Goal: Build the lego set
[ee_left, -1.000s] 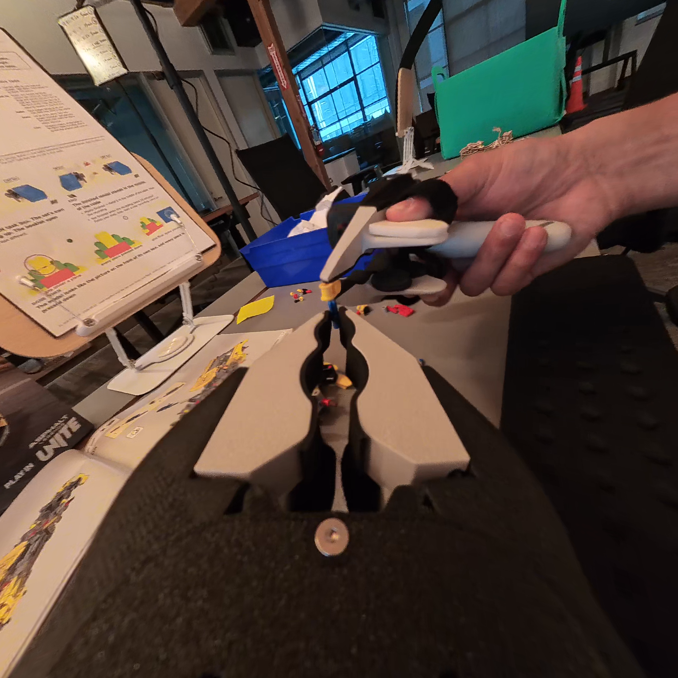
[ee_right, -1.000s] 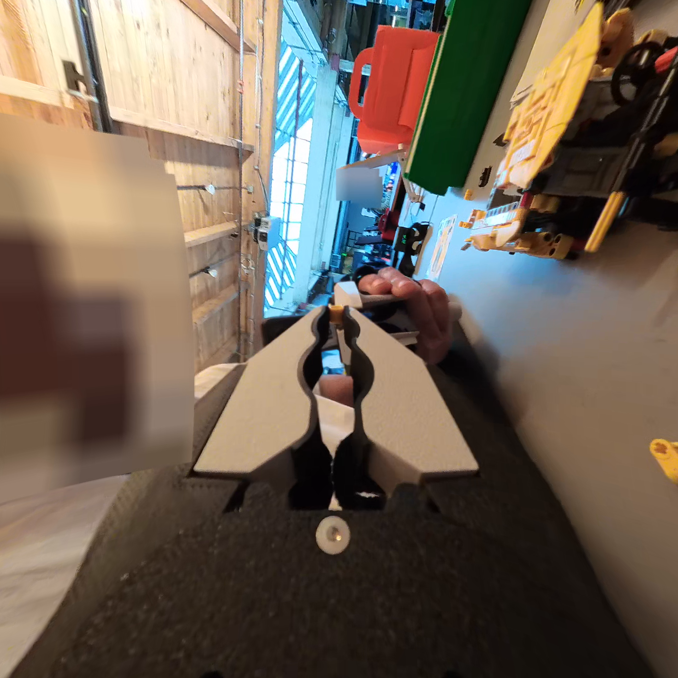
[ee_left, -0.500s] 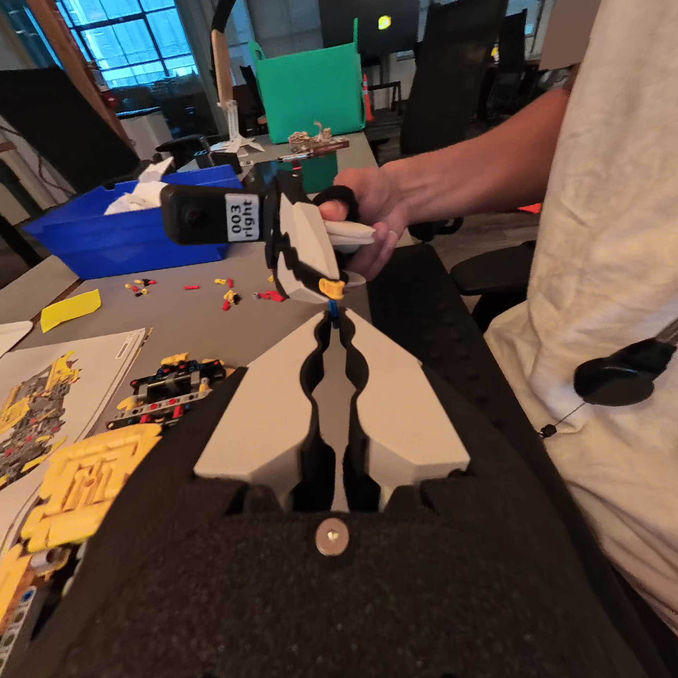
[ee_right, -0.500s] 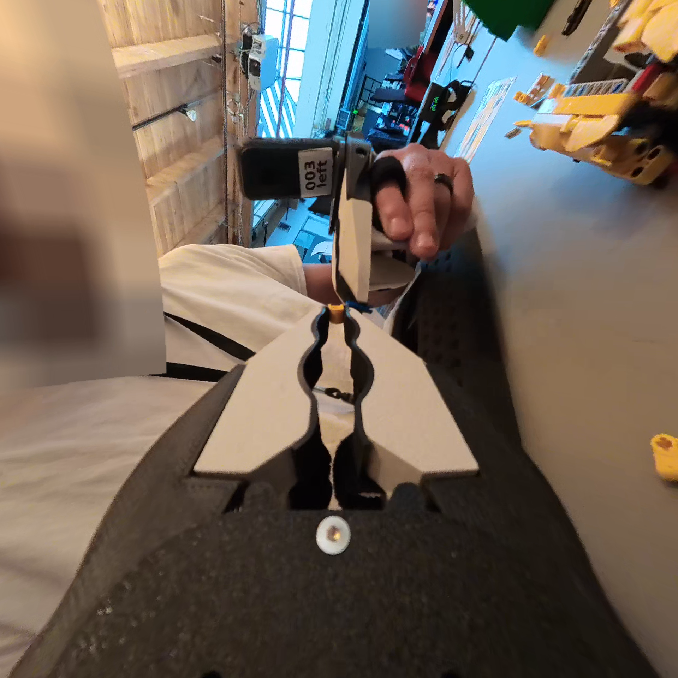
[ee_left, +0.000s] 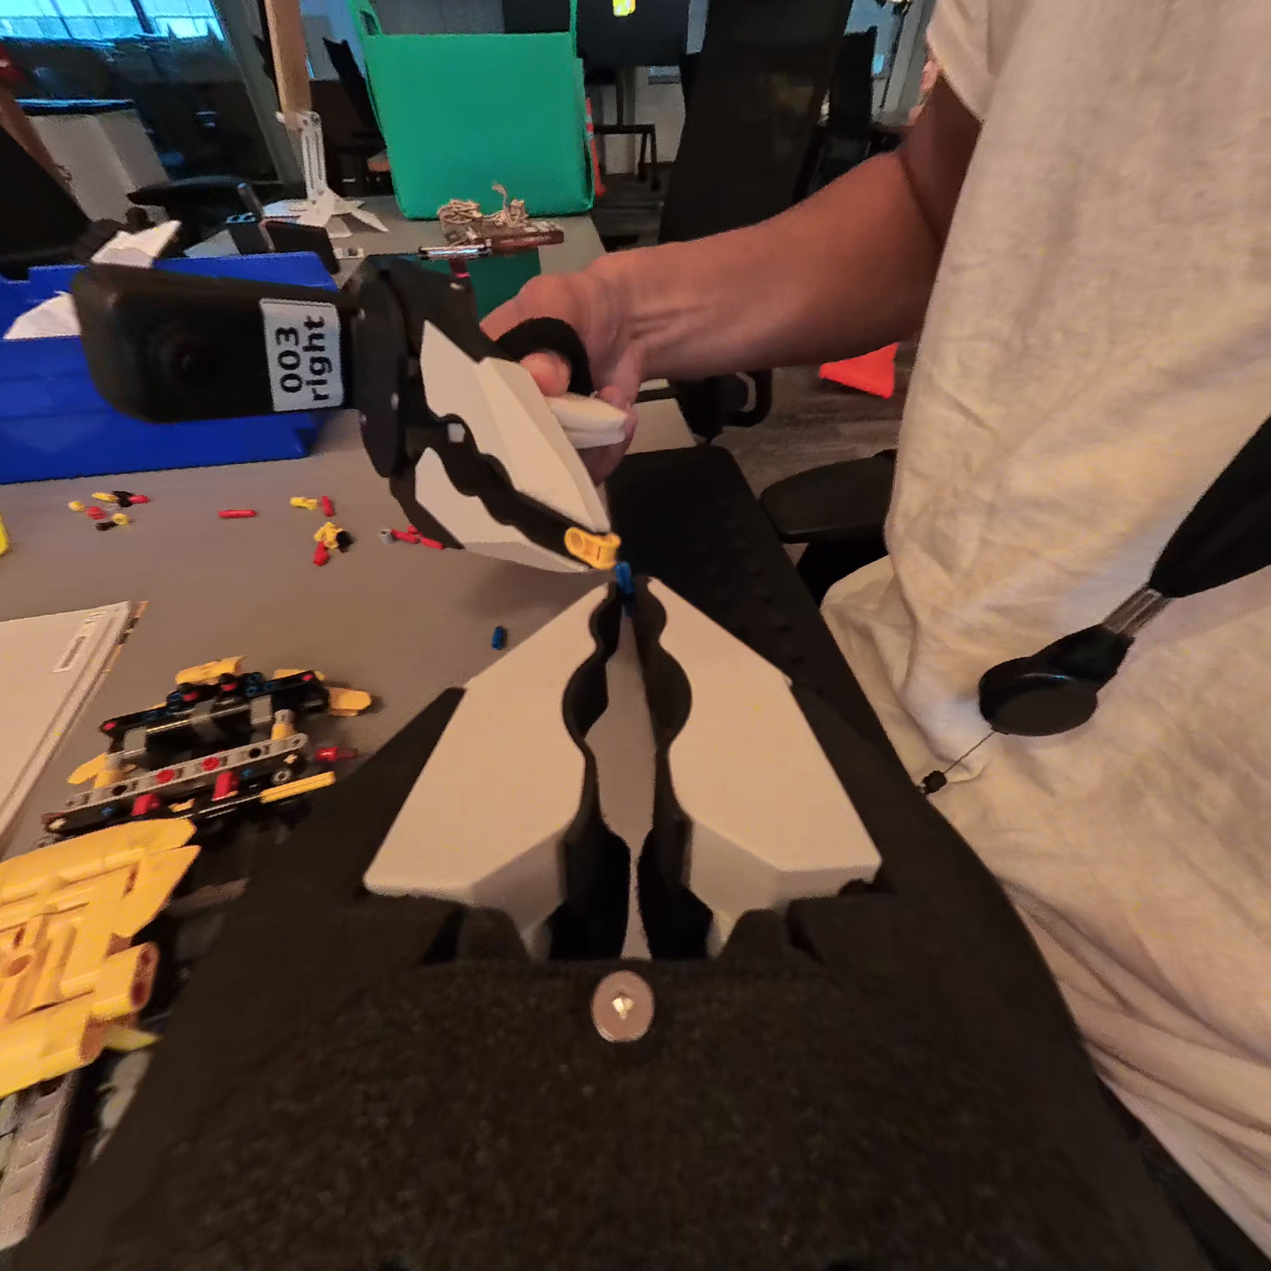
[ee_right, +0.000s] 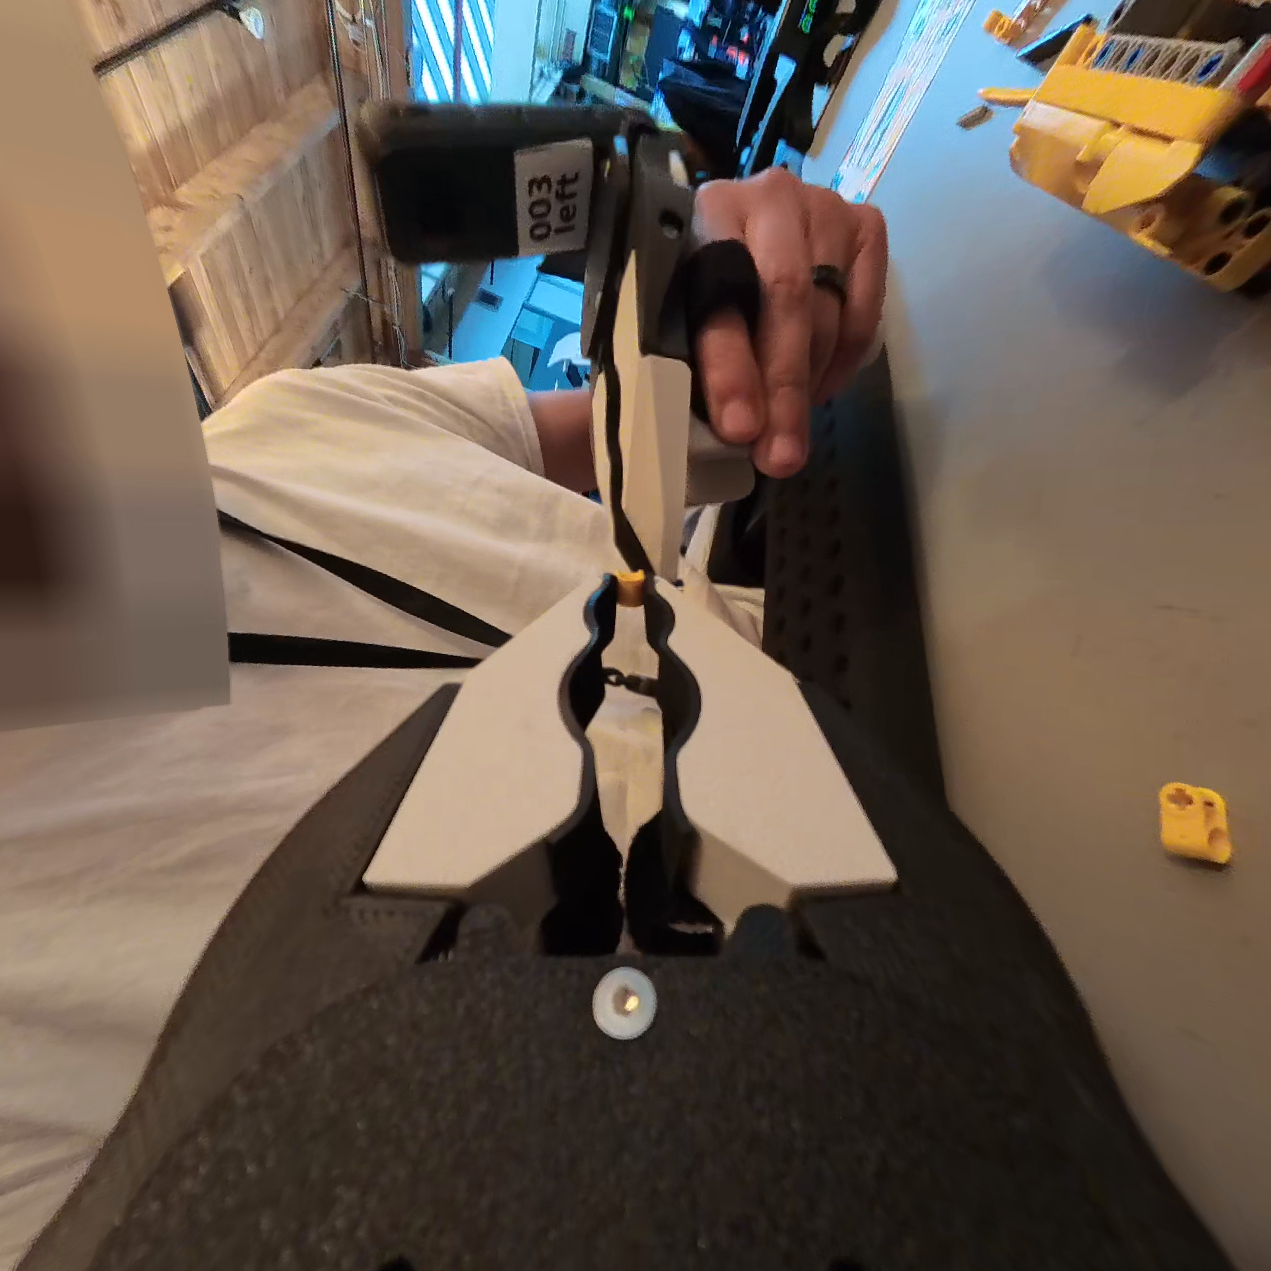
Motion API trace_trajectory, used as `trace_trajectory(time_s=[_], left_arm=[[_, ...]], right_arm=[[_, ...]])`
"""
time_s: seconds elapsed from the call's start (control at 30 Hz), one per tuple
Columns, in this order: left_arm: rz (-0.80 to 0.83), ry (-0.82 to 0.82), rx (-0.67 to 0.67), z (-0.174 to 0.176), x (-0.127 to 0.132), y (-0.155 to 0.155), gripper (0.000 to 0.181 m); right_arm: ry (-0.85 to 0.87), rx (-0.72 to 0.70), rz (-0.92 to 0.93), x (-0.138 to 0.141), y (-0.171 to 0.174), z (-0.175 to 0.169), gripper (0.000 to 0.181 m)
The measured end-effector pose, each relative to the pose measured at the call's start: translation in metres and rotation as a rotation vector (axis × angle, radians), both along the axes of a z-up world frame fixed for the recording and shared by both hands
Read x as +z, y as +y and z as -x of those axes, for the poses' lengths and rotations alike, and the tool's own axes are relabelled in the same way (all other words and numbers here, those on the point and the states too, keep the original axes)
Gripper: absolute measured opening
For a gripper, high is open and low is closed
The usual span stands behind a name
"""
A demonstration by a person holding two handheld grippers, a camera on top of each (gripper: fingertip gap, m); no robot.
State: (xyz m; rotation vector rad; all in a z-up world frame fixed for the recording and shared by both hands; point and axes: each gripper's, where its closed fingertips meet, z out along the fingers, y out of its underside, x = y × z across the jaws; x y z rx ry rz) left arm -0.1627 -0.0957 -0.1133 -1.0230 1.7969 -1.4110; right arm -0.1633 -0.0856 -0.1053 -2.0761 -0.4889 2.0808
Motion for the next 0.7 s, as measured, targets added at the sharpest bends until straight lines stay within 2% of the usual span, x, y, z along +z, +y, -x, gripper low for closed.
trace_trajectory(time_s=[0.07,0.13,0.2,0.27,0.37,0.47,0.6,0.7], left_arm=[[0.028,-0.008,-0.021,0.001,0.003,-0.003,0.004],[0.062,-0.034,-0.015,0.001,0.011,-0.003,0.004],[0.02,0.007,0.001,0.002,0.003,0.003,0.004],[-0.099,0.087,0.039,0.005,-0.025,0.013,0.004],[-0.164,0.262,0.03,0.011,-0.074,0.018,0.004],[-0.309,0.437,0.019,0.019,-0.11,0.025,0.004],[-0.471,0.479,0.037,0.015,-0.114,0.034,0.005],[-0.523,0.448,0.07,0.01,-0.117,0.039,0.005]], right_arm=[[-0.024,0.041,-0.021,-0.004,-0.005,0.001,0.007],[0.047,0.07,-0.007,0.006,-0.007,0.0,0.006],[0.034,0.034,-0.017,0.003,0.001,-0.005,0.006],[-0.137,-0.023,-0.076,-0.027,0.011,-0.012,0.006],[-0.402,-0.078,-0.238,-0.074,0.02,-0.019,0.007],[-0.576,-0.059,-0.484,-0.097,0.019,-0.02,0.007],[-0.811,-0.013,-0.818,-0.118,0.022,-0.028,0.007],[-0.85,-0.009,-0.847,-0.123,0.019,-0.028,0.007]])
